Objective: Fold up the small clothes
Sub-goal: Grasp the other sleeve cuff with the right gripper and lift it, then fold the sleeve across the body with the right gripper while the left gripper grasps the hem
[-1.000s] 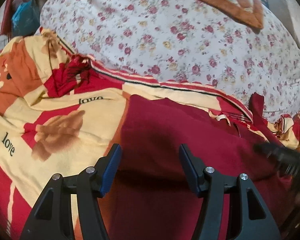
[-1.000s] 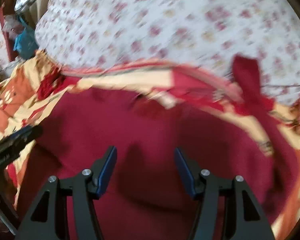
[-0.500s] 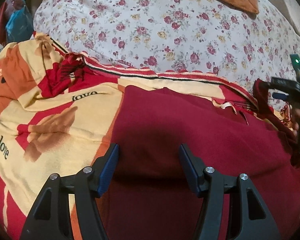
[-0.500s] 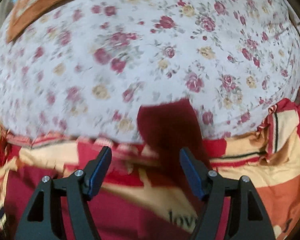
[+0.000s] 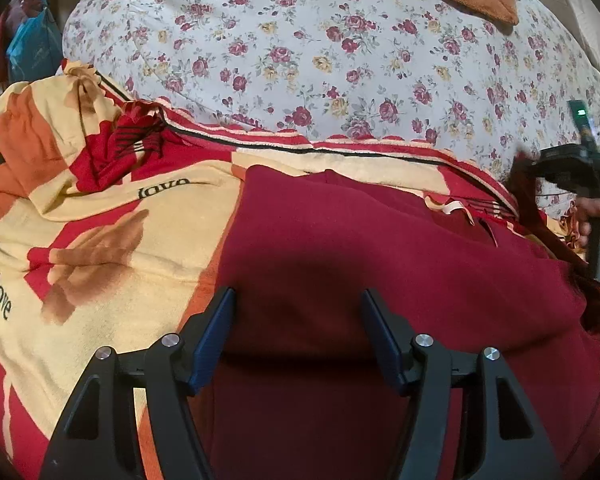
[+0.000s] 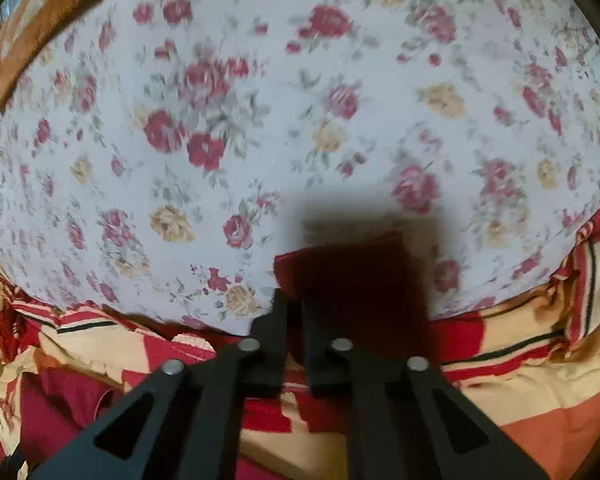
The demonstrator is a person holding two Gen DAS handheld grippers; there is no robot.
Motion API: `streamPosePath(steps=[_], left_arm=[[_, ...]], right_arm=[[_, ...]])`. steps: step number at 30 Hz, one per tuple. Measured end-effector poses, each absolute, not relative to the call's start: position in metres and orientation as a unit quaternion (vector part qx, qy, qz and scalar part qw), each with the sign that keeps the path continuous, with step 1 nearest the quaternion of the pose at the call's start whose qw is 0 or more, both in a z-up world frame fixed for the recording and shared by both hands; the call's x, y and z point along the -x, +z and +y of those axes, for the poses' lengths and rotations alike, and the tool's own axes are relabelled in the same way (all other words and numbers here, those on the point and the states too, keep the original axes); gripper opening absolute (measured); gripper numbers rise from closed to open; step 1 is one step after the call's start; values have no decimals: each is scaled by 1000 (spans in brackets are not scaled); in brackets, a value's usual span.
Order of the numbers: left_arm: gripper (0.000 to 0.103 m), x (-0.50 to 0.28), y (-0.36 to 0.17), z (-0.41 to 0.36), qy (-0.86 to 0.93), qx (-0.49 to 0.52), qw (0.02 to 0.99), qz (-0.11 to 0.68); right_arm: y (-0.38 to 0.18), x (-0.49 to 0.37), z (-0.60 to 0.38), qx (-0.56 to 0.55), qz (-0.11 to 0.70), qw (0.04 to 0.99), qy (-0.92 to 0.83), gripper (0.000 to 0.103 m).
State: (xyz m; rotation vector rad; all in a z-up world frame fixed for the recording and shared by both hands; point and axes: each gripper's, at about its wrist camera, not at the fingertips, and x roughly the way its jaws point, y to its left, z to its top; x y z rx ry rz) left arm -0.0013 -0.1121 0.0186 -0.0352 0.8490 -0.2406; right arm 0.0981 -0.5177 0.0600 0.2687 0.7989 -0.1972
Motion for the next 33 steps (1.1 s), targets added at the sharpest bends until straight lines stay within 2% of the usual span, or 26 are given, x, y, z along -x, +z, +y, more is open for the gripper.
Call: streamPosePath(steps=[12, 19, 26, 30, 33], left_arm=[[44, 4, 23, -103, -124, 44, 906, 402], [44, 7, 37, -80, -120, 69, 913, 384], [44, 2, 46, -52, -110, 111, 919, 363], [44, -7, 40, -46, -108, 123, 913, 373], [44, -9, 39, -48, -111, 119, 914, 373]], right_arm=[[164, 34, -494, -177, 339, 915, 129, 5], [211, 96, -408, -149, 366, 865, 308, 5], [176, 75, -326, -145, 432, 790, 411, 4], [123, 31, -293, -84, 502, 778, 368, 4], [93, -6, -291, -63, 525, 787, 317, 4]])
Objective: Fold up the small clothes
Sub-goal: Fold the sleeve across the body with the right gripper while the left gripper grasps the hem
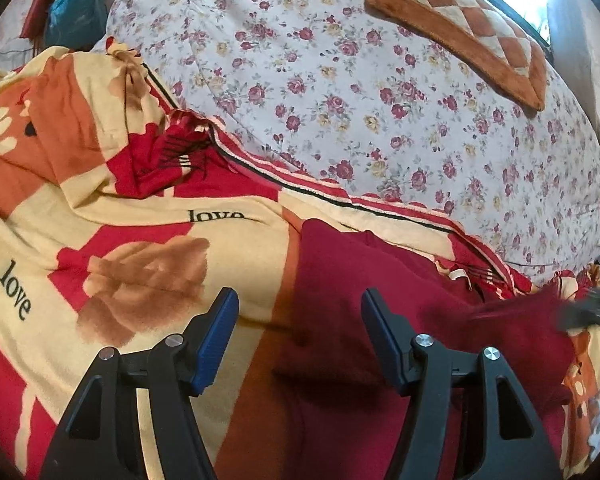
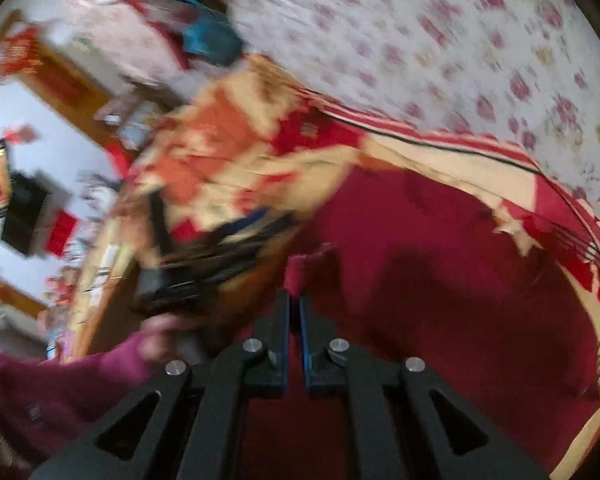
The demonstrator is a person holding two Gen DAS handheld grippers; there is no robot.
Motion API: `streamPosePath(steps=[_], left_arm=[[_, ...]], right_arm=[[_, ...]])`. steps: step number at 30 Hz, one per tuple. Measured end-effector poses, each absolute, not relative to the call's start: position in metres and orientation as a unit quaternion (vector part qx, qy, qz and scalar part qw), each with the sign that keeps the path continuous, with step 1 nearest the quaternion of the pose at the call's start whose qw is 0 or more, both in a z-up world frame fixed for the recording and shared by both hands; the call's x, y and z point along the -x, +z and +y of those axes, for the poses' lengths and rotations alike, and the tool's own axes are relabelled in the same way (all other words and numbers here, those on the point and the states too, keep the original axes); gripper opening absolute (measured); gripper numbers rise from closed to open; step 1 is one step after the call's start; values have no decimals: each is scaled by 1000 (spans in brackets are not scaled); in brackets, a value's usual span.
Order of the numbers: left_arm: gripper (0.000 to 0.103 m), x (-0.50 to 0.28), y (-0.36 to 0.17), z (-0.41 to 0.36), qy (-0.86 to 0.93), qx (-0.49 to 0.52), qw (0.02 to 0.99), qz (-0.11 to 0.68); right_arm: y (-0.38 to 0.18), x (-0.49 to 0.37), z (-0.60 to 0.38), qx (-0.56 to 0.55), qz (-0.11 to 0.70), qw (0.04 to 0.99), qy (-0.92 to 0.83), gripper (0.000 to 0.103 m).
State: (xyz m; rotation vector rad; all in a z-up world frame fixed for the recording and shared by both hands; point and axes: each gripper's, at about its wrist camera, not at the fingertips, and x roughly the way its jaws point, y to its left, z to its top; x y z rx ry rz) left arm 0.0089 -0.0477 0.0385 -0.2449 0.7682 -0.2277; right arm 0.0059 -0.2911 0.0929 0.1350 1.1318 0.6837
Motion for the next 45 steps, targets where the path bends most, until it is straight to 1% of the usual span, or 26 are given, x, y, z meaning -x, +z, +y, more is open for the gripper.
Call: streamPosePath(steps=[3, 6, 8, 10, 11, 12, 14, 16, 18, 20, 23, 25, 26, 27, 29, 31, 32, 34, 37, 38, 40, 42, 45], left_arm=[[44, -12, 38, -51, -122, 115, 913, 371], [44, -14, 38, -57, -136, 113, 911, 373], [44, -15, 38, -62, -154, 111, 907, 377], [44, -15, 40, -66, -167, 110, 904, 377], [44, -14, 42, -68, -179, 110, 901, 379], [44, -13, 44, -71, -196, 111, 897, 381], [44, -11, 46, -79, -220, 110, 889, 387], [44, -8, 46, -90, -243, 99, 879, 399], [44, -5, 44, -103, -262, 92, 867, 413], [44, -4, 41, -116, -275, 95, 854, 431], [44, -9, 33, -137, -276, 88, 836, 466], [42, -12, 29, -145, -271, 90, 831, 477], [38, -13, 30, -149, -269, 89, 832, 478], [30, -14, 30, -152, -271, 93, 830, 479], [18, -19, 33, -158, -281, 116, 816, 491], [10, -23, 33, -165, -277, 115, 816, 495], [0, -24, 32, -169, -275, 110, 815, 498], [0, -24, 35, -172, -262, 102, 818, 502], [0, -15, 68, -163, -268, 112, 842, 454], [0, -11, 86, -154, -266, 119, 857, 425], [0, -9, 103, -142, -257, 126, 871, 399], [0, -13, 105, -133, -236, 121, 876, 402], [0, -20, 87, -129, -224, 123, 864, 434]], right_arm=[[66, -46, -295, -24, 530, 810, 251, 4], [41, -74, -301, -26, 537, 817, 209, 5], [27, -81, -303, -20, 536, 824, 181, 8], [21, -79, -307, -32, 539, 826, 163, 20], [21, -75, -312, -40, 537, 828, 153, 38], [24, -69, -320, -53, 533, 832, 142, 51], [39, -50, -339, -94, 510, 843, 143, 53], [55, -24, -360, -113, 487, 854, 144, 54], [68, 2, -372, -115, 469, 866, 134, 64], [77, 32, -388, -127, 456, 871, 129, 68], [80, 74, -411, -152, 452, 871, 118, 68], [78, 101, -426, -165, 449, 872, 106, 68], [75, 113, -433, -171, 448, 872, 100, 68], [74, 121, -437, -175, 447, 872, 97, 68], [70, 139, -449, -196, 444, 870, 87, 68], [65, 151, -461, -214, 446, 866, 77, 69], [62, 155, -466, -223, 447, 863, 72, 69], [58, 161, -472, -239, 447, 860, 65, 69], [62, 170, -476, -230, 438, 867, 53, 69], [64, 172, -476, -224, 434, 871, 49, 70], [64, 174, -476, -209, 430, 878, 36, 74], [59, 172, -471, -189, 436, 880, 27, 76], [49, 167, -460, -160, 449, 879, 21, 76]])
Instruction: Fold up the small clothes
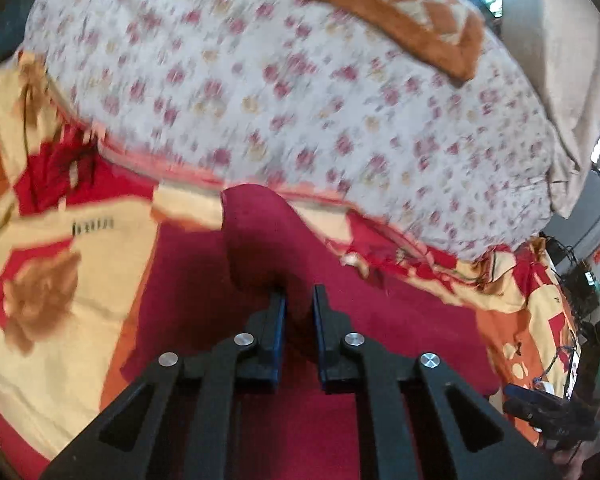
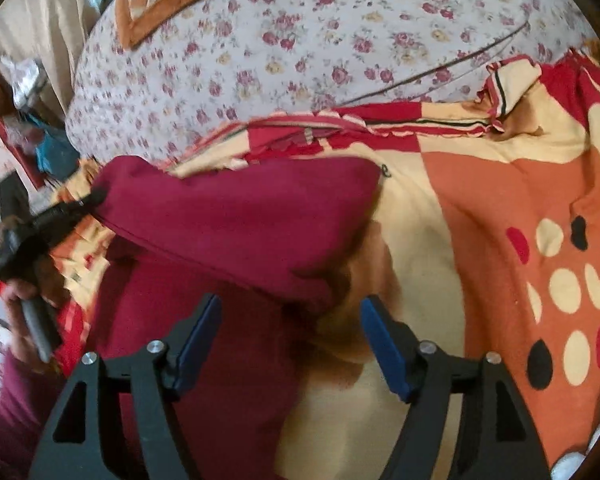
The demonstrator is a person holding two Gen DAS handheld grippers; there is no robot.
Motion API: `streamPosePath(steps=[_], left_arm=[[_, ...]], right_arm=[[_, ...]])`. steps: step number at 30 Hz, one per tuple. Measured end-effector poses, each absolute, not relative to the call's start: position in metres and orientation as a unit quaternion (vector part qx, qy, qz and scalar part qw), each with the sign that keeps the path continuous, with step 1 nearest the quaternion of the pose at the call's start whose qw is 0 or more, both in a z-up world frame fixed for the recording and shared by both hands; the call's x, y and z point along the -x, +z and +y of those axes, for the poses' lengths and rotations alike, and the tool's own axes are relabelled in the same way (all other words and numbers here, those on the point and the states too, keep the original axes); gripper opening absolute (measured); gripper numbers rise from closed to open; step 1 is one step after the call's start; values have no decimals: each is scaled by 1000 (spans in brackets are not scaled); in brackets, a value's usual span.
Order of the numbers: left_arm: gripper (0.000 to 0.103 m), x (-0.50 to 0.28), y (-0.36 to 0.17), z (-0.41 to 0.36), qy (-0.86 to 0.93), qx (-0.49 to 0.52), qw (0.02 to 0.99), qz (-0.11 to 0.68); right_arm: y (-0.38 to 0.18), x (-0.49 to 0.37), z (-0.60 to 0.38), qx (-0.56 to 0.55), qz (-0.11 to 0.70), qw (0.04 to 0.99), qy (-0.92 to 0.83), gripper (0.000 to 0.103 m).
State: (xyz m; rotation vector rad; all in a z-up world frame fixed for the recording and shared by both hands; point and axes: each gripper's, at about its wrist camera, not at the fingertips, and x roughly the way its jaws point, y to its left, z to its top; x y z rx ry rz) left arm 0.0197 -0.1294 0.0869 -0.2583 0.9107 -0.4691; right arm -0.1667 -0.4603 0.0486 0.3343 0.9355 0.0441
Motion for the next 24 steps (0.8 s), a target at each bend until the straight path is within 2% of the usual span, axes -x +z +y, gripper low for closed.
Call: streamPosePath(steps=[5, 7, 8, 9, 12, 16, 19, 20, 21, 23, 24], left_arm=[[0, -15, 72, -131, -218, 127, 857, 449], [0, -12, 74, -130, -220, 132, 856, 448], [0, -11, 74, -130, -223, 133, 856, 448], [0, -8, 76, -130, -227, 134, 855, 446], [0, 0, 74, -132, -231, 124, 858, 441], [0, 6, 47, -138, -219, 103, 848, 471], [0, 12, 38, -130, -220, 106, 842, 482], [0, 13, 39, -125, -221, 109, 842, 480], [2, 14, 41, -122, -220, 112, 843, 478], [5, 16, 49, -114, -212, 119, 851, 465], [5, 15, 53, -109, -209, 124, 856, 457]], right_arm=[[34, 154, -441, -108, 451, 886, 8, 73], [32, 147, -436, -69, 453, 889, -10, 53], [33, 145, -434, -48, 451, 891, -22, 28], [37, 146, -436, -45, 444, 895, -25, 21], [51, 162, -448, -61, 424, 903, -24, 13], [25, 175, -465, -64, 486, 870, -51, 10], [34, 195, -485, -112, 471, 873, -50, 12], [43, 201, -492, -138, 451, 880, -46, 22], [50, 204, -498, -156, 436, 885, -44, 45], [58, 200, -506, -191, 409, 891, -43, 76], [58, 191, -506, -205, 407, 889, -37, 77]])
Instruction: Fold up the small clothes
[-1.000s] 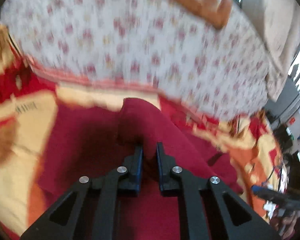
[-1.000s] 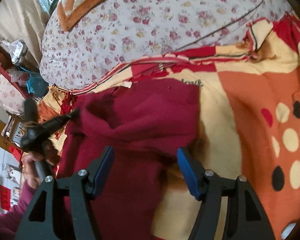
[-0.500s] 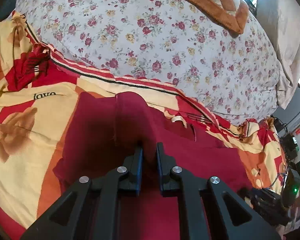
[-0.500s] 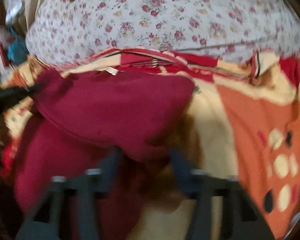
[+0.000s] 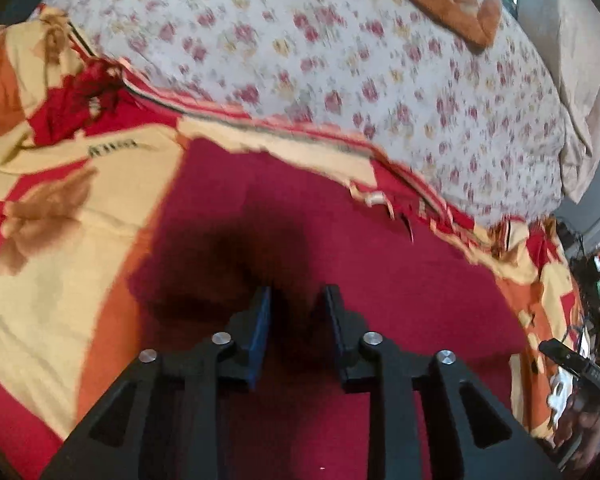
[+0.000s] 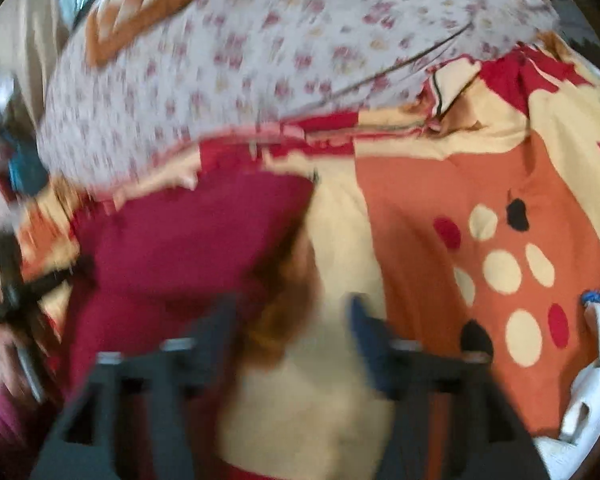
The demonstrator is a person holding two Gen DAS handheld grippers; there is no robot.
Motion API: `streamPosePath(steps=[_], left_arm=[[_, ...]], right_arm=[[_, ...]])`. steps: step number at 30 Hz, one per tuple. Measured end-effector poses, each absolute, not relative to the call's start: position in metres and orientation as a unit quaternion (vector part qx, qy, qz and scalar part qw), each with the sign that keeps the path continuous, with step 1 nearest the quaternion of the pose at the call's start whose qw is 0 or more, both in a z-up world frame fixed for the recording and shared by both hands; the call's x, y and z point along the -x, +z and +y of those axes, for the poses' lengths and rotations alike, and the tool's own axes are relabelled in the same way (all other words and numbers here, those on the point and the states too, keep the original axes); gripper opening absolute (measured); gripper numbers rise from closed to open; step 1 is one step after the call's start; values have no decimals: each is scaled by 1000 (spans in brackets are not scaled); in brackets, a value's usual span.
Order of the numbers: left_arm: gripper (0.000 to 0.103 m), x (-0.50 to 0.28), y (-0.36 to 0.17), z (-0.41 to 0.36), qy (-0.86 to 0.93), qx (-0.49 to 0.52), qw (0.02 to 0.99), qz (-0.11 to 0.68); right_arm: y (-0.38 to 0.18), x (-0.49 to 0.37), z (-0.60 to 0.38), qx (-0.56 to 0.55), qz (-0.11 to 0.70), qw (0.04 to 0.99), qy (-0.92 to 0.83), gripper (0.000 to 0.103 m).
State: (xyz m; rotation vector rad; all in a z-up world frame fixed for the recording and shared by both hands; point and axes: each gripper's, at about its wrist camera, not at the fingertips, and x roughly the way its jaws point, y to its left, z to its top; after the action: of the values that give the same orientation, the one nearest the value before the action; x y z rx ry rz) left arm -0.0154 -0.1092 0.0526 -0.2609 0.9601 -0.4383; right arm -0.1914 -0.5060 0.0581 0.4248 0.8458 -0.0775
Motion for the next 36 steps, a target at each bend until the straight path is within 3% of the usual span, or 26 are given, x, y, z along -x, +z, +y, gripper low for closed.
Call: streamPosePath(steps=[7, 10, 11, 13, 17, 19, 20, 21, 27, 36], left_arm=[[5, 6, 60, -98, -181, 132, 864, 451], [5, 13, 72, -89, -170, 115, 878, 432], [6, 15, 76, -86, -167, 107, 884, 424], [9, 14, 80, -83, -162, 92, 889, 418], [9, 1, 72, -83, -155, 94, 881, 437], [9, 2, 69, -83, -158, 95, 880, 438], [9, 4, 67, -83, -155, 91, 881, 438], [9, 5, 65, -83, -152, 88, 881, 439], [10, 5, 53, -72, -131, 101, 877, 452], [19, 18, 51, -68, -124, 106, 879, 447]], right_arm=[[13, 94, -494, -251, 453, 855, -19, 75], [18, 90, -487, -215, 439, 872, -21, 18], [27, 95, -482, -179, 424, 887, -34, 12], [35, 102, -478, -120, 410, 901, -76, 11], [13, 97, -490, -152, 450, 876, -80, 11], [22, 103, -490, -143, 438, 882, -101, 26], [28, 106, -490, -137, 432, 883, -121, 43], [36, 110, -489, -136, 422, 887, -131, 53], [60, 106, -415, -109, 404, 908, 12, 53], [11, 6, -255, -21, 456, 878, 143, 49]])
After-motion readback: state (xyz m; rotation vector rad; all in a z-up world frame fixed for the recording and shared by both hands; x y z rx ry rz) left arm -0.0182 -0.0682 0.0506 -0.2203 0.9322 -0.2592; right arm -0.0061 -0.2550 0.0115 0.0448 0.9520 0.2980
